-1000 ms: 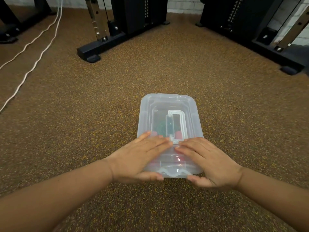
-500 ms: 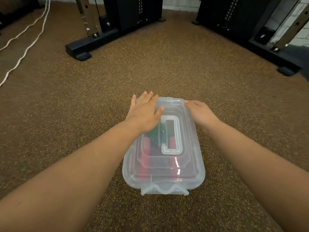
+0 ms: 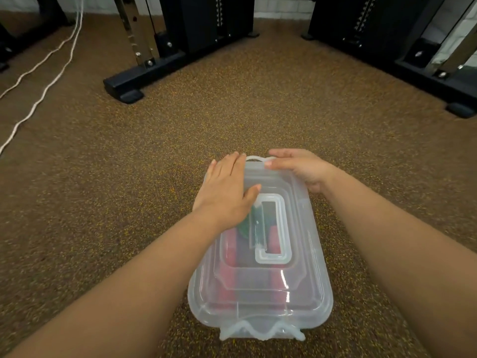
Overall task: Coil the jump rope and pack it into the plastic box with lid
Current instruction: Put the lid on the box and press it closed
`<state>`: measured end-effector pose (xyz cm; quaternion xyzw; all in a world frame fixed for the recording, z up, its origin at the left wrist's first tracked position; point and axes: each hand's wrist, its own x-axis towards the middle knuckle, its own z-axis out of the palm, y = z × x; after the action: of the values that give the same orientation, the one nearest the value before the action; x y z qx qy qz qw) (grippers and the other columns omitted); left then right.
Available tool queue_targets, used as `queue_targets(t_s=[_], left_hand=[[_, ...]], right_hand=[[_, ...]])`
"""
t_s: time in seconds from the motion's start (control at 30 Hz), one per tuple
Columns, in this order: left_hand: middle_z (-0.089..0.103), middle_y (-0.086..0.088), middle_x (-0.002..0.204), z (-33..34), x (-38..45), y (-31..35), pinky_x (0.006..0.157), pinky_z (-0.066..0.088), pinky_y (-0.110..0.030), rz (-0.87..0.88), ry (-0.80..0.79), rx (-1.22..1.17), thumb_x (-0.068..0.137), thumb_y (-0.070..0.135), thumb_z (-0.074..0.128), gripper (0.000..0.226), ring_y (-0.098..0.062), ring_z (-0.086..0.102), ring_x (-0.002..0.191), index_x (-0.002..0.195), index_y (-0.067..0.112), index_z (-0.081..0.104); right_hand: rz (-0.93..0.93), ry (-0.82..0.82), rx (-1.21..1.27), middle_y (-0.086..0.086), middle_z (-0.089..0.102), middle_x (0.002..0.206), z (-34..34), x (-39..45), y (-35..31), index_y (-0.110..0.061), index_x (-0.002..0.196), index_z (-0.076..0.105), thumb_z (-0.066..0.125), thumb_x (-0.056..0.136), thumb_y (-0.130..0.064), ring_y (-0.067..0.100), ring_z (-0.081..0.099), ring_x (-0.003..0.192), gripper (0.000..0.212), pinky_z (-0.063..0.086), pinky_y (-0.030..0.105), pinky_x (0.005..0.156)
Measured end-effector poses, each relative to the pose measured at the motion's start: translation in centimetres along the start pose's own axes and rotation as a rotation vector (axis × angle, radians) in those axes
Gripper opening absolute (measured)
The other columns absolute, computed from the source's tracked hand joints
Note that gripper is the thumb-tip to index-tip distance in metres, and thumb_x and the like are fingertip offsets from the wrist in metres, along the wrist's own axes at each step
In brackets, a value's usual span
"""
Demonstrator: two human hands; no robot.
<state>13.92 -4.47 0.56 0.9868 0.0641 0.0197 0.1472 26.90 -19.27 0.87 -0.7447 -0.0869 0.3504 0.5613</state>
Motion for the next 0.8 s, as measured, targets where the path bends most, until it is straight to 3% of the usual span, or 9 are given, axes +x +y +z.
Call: queue_targets(t_s=[0.13,0.27,0.47,0.63,0.8], left_hand=[[-0.001,-0.005,0.161,-0.5,1.7,-0.4,0.12,-0.003,-0.038,-0.046,-0.047,-0.016,0.081,0.073,0.04,0.101,-0.018,-0.001,0.148,0.151,0.012,0.001],[0.023,-0.007,0.156,-0.7,3.3,-0.6,0.118,0.015,-0.042,-0.076,-0.119,0.04,0.061,0.09,0.037,0.121,-0.024,0.021,0.144,0.15,0.012,0.015],[0.044,-0.003,0.131,-0.6,3.5,-0.7,0.106,0.029,-0.038,-0.058,-0.072,0.013,0.056,0.089,0.045,0.105,-0.024,0.04,0.125,0.134,0.019,0.042],[0.046,-0.003,0.126,-0.6,2.8,-0.2,0.104,0.03,-0.037,-0.021,-0.022,0.028,0.062,0.084,0.046,0.096,-0.024,0.044,0.119,0.129,0.015,0.047],[0.039,-0.004,0.143,-0.4,1.9,0.2,0.117,0.014,-0.043,-0.011,-0.027,0.132,0.062,0.086,0.015,0.107,-0.021,0.03,0.138,0.141,0.016,0.034]], right_hand=[[-0.098,-0.053,-0.24,0.005,0.062,0.117,-0.1,-0.3,0.3,-0.022,0.128,0.055,0.075,0.079,-0.026,0.021,0.066,0.099,0.053,0.055,0.032,0.085],[-0.186,-0.012,-0.462,-0.002,0.059,0.114,-0.1,-0.3,0.2,-0.027,0.122,0.055,0.069,0.084,-0.033,0.016,0.06,0.101,0.041,0.049,0.03,0.09],[-0.286,0.085,-0.598,-0.001,0.06,0.113,0.2,-0.3,0.6,-0.024,0.122,0.058,0.068,0.085,-0.034,0.015,0.057,0.103,0.04,0.046,0.031,0.092],[-0.394,0.173,-0.68,-0.001,0.06,0.107,0.7,-0.8,0.7,-0.019,0.112,0.065,0.068,0.086,-0.029,0.012,0.054,0.098,0.029,0.039,0.023,0.084],[-0.368,0.236,-0.659,0.002,0.064,0.119,1.1,-1.6,0.9,-0.021,0.123,0.062,0.067,0.086,-0.034,0.017,0.057,0.109,0.04,0.043,0.03,0.097]])
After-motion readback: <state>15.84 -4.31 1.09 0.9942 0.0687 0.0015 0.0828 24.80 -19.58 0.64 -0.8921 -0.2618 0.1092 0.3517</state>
